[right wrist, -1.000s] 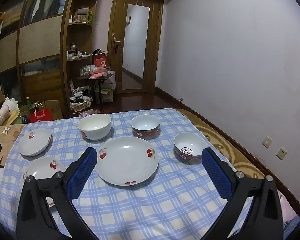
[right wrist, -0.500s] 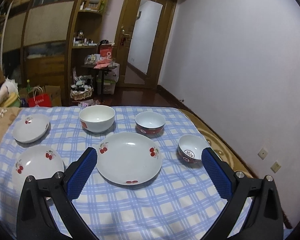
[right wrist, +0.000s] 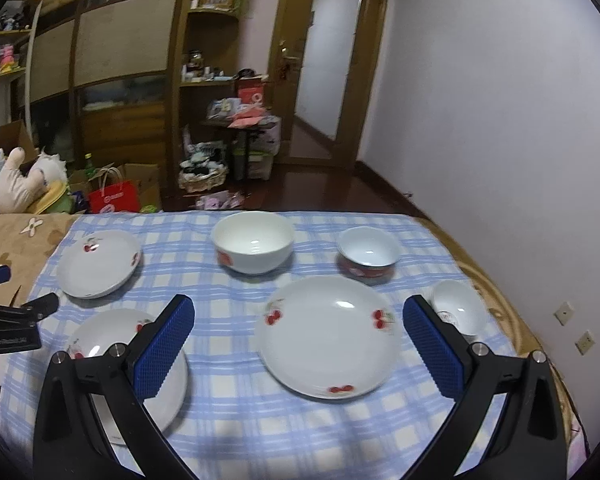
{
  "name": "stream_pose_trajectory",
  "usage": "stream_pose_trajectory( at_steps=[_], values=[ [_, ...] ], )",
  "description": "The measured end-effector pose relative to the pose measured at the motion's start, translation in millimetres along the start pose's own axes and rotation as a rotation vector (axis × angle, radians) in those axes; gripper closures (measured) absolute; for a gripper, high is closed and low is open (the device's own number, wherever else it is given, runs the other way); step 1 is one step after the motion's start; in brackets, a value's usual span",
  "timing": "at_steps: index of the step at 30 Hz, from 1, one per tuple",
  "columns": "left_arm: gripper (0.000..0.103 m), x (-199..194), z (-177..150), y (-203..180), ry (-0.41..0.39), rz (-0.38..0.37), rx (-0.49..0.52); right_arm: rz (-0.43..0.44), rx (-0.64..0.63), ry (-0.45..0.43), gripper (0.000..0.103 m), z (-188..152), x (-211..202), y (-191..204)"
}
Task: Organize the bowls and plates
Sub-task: 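Close the left tool on one rim of the cherry plate while the right tool grips the opposite rim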
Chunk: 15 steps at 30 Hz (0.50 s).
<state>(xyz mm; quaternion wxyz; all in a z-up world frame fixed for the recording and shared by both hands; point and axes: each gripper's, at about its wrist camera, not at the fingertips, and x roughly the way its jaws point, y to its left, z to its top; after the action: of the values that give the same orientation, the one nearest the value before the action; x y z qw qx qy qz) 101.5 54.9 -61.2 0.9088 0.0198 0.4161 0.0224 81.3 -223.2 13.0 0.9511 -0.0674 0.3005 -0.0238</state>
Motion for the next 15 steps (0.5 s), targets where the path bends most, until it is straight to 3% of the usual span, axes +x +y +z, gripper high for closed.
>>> stream_pose_trajectory(
  at_steps=[9,15],
  values=[
    [0.001,47.2,-2.8,-0.6,0.184,0.004,0.026,0.072,0.012,0.109,0.0,-6.9,42.0,35.4],
    [0.001,68.7,-11.7,0.5,0.265,-0.012,0.028,0.11,-0.018,0.187,0.0,-23.3,69.0,54.6]
  ],
)
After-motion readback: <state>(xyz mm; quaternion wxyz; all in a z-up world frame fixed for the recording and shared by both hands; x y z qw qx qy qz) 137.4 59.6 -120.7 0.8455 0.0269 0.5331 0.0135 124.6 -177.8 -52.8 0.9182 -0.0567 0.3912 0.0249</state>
